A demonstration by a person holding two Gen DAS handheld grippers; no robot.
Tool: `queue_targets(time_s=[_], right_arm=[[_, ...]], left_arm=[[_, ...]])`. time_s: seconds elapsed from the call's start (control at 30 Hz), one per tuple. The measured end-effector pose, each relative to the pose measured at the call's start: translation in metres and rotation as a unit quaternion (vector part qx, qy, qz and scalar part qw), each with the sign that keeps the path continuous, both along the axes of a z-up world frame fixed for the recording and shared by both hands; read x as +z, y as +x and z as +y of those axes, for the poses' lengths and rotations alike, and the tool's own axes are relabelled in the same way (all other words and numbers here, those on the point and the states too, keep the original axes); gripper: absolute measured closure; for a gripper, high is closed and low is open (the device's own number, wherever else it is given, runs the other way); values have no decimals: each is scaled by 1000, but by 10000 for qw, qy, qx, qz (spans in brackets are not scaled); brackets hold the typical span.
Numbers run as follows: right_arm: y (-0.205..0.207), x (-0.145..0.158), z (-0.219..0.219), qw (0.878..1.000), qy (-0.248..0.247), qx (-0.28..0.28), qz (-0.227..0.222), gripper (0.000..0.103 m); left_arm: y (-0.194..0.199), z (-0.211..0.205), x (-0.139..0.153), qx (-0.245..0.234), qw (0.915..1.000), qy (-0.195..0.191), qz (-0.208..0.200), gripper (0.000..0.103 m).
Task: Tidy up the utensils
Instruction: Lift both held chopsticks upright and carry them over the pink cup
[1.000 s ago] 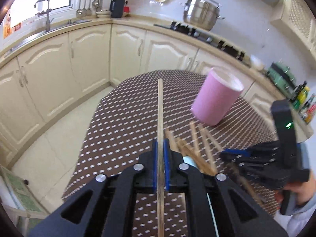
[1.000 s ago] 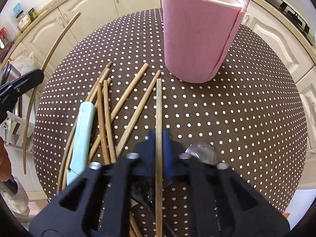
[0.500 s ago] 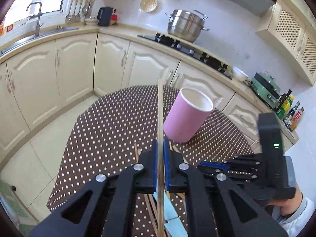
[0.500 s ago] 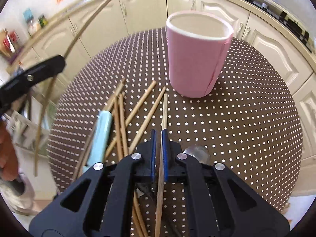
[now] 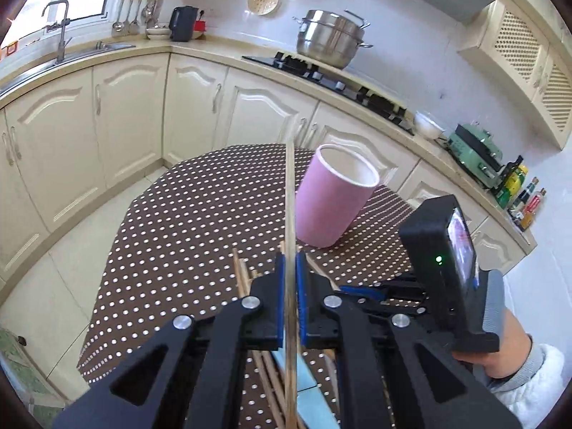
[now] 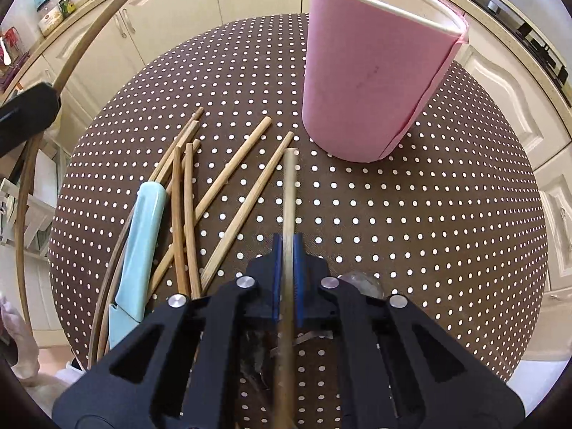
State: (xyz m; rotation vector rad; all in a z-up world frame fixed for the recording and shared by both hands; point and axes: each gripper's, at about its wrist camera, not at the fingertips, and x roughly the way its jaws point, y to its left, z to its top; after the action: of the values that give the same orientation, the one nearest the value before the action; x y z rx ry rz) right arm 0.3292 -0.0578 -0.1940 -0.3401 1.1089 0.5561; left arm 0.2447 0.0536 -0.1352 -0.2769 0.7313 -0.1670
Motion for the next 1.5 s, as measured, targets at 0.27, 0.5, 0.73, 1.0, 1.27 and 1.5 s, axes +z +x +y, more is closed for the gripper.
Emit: queue_targets(time_s=[0.27, 0.5, 0.73, 1.0, 1.27, 1.5], right_arm=[[-15, 43, -53, 9938, 993, -202, -464, 97], [-29, 123, -101, 9666, 2041, -385, -1502, 97], [-30, 196, -113, 9241, 2655, -577, -2687, 97], [-3, 232, -120, 8656, 3395, -1030, -3533, 97], [19, 228, -118, 8250, 3560, -1343, -4179, 97], [40, 201, -111, 8232, 3629, -1500, -4100, 97]], left_arm=[[-3, -17, 16, -179, 9977, -16, -649, 97], [14, -37, 37, -385, 9910, -192, -1268, 97], [32, -56, 69, -528, 9725, -469, -2221, 97], [58, -76, 100, -341, 9358, -308, -3496, 97], [93, -76, 103, 23, 9197, -378, -3908, 97], [124, -79, 81, 94, 9243, -238, -3808, 97]])
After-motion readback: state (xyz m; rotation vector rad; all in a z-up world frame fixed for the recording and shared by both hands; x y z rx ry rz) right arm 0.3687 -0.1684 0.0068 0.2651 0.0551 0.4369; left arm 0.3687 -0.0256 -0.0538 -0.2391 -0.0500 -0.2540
